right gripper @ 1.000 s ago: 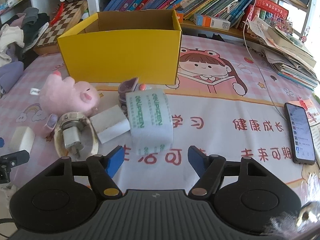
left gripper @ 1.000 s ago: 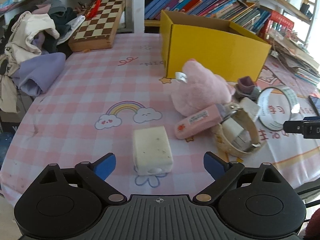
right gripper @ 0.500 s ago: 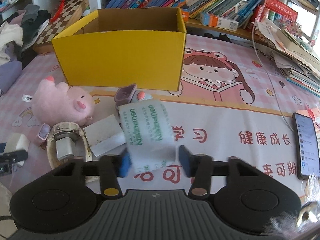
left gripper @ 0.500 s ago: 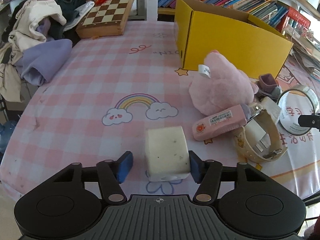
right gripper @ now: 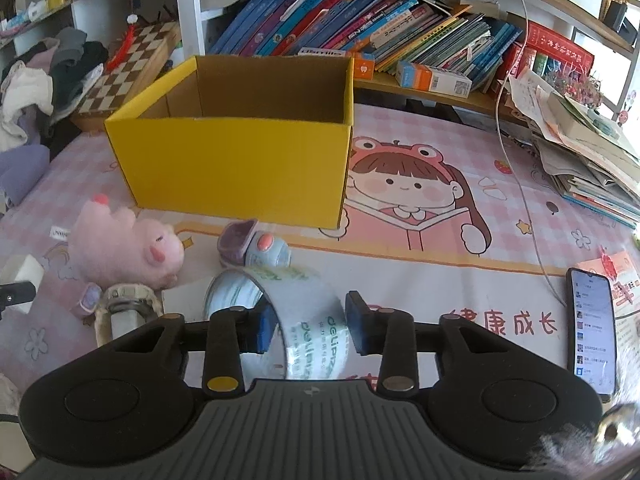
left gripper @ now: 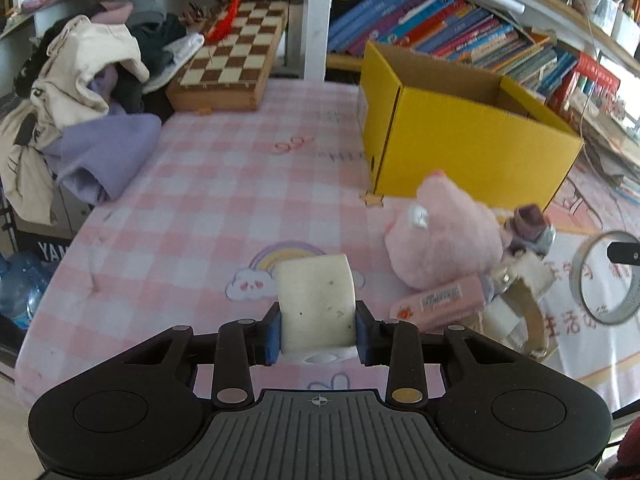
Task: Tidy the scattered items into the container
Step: 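Close the left tool on the white block while the right tool grips the tape roll, then carry both held items over the yellow box and release them inside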
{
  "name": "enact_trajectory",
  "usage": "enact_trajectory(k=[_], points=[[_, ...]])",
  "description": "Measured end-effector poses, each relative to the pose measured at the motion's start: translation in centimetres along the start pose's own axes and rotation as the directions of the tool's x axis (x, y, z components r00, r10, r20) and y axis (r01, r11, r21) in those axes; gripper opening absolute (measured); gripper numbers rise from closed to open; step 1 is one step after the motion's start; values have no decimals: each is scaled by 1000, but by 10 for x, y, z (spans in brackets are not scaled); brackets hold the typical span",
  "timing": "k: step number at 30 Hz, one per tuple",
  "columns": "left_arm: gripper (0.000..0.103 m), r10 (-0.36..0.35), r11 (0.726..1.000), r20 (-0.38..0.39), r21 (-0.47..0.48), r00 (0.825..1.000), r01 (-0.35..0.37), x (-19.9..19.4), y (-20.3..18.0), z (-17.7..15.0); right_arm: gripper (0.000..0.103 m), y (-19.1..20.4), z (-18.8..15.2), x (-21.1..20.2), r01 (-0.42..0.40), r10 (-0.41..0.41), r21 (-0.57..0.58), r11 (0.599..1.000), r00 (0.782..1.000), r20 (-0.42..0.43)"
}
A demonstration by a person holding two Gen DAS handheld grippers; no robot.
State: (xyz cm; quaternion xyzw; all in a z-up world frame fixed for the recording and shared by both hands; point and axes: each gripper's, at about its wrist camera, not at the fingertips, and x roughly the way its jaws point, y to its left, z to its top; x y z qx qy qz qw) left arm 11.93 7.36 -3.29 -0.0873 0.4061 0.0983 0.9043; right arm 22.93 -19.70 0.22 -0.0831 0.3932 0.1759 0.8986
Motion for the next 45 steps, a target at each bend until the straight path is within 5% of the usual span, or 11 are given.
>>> enact_trajectory(k=[4, 26, 45], points=[[33, -10, 1000, 34, 11, 999, 10, -5, -5, 7, 6, -3, 4, -2, -11, 11, 5, 1000, 1000, 9], [32, -73, 992, 169, 113, 983, 54, -25, -30, 56, 6, -27, 38, -2, -68, 67, 18, 998, 996, 52], [32, -162, 966, 249, 237, 955, 102, -4, -65, 158, 6, -25, 133, 19, -121, 144, -142, 983, 975, 171]])
